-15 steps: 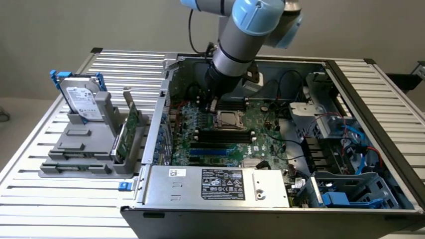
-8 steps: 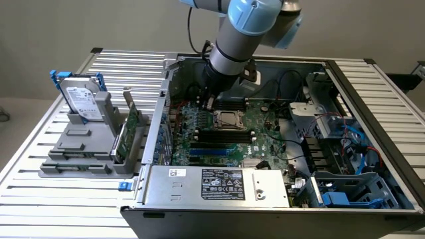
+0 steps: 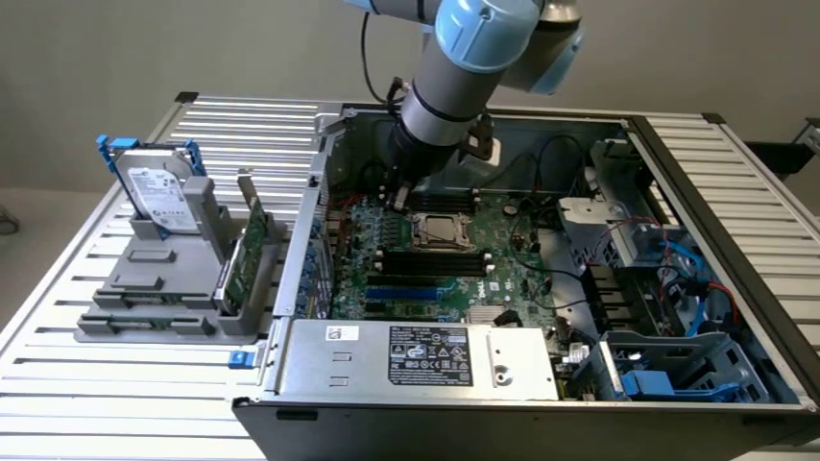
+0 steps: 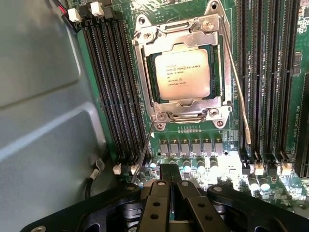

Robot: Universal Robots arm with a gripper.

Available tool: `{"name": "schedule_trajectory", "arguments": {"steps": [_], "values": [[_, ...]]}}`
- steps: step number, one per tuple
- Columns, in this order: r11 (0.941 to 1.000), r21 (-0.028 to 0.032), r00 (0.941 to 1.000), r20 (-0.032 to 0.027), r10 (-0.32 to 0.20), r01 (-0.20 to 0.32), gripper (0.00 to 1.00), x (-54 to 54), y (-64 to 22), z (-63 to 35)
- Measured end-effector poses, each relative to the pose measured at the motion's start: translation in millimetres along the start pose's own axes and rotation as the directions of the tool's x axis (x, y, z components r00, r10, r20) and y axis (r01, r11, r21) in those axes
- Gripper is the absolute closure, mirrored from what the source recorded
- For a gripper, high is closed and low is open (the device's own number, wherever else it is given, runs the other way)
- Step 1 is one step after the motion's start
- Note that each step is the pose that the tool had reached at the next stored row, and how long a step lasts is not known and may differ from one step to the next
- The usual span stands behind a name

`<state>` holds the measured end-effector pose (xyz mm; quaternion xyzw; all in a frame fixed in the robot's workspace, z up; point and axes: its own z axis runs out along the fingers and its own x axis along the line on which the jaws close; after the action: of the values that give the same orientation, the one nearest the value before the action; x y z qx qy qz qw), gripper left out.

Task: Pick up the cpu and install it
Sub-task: 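Install the first cpu locking lever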

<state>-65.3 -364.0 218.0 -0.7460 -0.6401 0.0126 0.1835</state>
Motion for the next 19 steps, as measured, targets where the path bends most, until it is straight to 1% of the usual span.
{"name": "schedule_trajectory", "arguments": {"steps": [3,6,12,19], "values": [[0.9999,0.0035,0.9999,-0.0065,0.016,-0.016,0.89,-1.1,-0.3,-0.2],[0.9994,0.0048,0.9994,-0.0112,0.034,-0.034,0.89,-1.6,-0.4,-0.3],[0.9973,0.0026,0.9971,-0.0226,0.073,-0.073,0.89,-1.9,-1.1,-0.1],[0.9930,-0.0003,0.9923,-0.0357,0.118,-0.118,0.89,-2.2,-2.3,0.3]]}}
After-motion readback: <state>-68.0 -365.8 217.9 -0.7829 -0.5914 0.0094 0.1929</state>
